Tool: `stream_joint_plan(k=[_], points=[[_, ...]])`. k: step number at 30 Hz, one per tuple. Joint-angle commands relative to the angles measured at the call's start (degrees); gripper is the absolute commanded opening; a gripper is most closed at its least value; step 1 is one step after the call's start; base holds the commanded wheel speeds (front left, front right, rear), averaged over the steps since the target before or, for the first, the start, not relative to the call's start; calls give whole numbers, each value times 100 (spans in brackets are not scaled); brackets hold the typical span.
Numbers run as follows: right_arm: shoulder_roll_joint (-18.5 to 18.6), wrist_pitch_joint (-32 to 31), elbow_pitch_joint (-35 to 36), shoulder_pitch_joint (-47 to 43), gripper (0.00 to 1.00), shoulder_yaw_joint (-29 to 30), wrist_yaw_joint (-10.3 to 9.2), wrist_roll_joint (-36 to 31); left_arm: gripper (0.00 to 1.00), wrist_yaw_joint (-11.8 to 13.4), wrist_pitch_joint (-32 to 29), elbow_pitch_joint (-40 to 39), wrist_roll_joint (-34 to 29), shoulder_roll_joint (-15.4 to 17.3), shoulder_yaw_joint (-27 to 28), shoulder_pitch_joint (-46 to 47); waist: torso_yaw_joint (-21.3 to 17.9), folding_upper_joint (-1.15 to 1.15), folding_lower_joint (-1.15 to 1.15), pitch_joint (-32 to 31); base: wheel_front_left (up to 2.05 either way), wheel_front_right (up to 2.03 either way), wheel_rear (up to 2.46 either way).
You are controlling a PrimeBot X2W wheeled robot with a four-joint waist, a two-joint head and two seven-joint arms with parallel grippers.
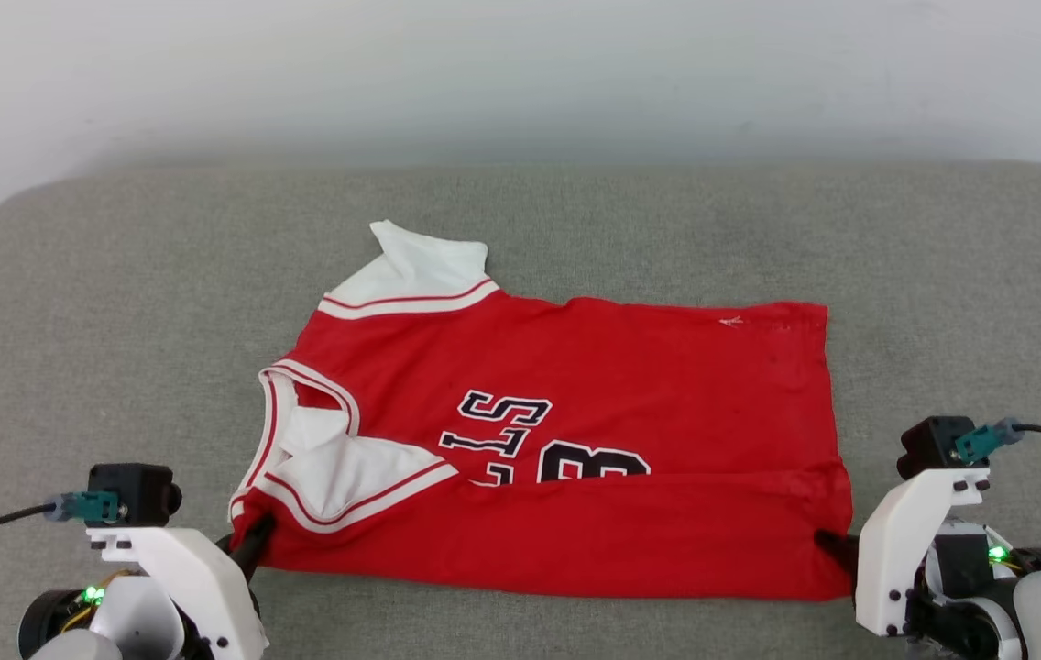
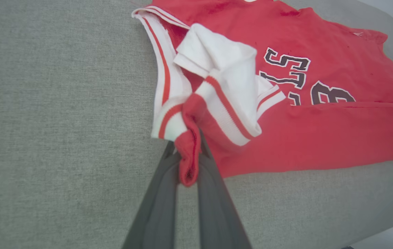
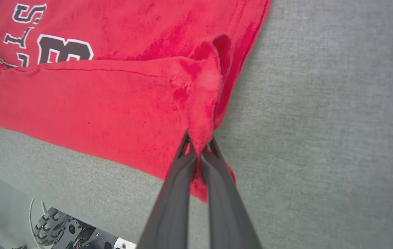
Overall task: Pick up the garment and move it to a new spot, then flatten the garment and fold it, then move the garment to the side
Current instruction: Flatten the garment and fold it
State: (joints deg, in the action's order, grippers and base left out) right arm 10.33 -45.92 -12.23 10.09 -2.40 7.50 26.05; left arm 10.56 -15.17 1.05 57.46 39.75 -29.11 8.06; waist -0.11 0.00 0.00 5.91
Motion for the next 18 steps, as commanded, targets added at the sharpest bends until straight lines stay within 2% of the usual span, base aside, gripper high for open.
stream_joint_plan(k=[1,6,11,12,13,14,18], points=[[32,-8,33,-130,0,-18,-2,35,0,45,49,-22,-23,-14,9,-116,-3,0,0,-207,0,0,0],[124,-138,196,-497,0,-17,-2,111,0,255,144,-122,112,-67,26,-584,2,0,0,-605,0,0,0],[168,-215,278,-833,0,86,-2,159,0,371,98,-156,383,-134,50,-1031,-1,0,0,-712,0,0,0],[159,-185,263,-880,4,91,-2,156,0,373,102,-122,424,-164,53,-1080,-4,0,0,-720,0,0,0],[149,-128,238,-916,77,104,-2,138,29,391,154,-65,390,-166,50,-1097,-7,0,0,-721,0,0,0],[146,-40,227,-934,100,90,-2,107,100,411,203,10,361,-194,47,-1088,-8,0,0,-716,0,0,0],[120,606,263,-988,100,77,-2,19,100,404,395,220,253,-352,34,-903,-1,0,0,-690,0,0,0]])
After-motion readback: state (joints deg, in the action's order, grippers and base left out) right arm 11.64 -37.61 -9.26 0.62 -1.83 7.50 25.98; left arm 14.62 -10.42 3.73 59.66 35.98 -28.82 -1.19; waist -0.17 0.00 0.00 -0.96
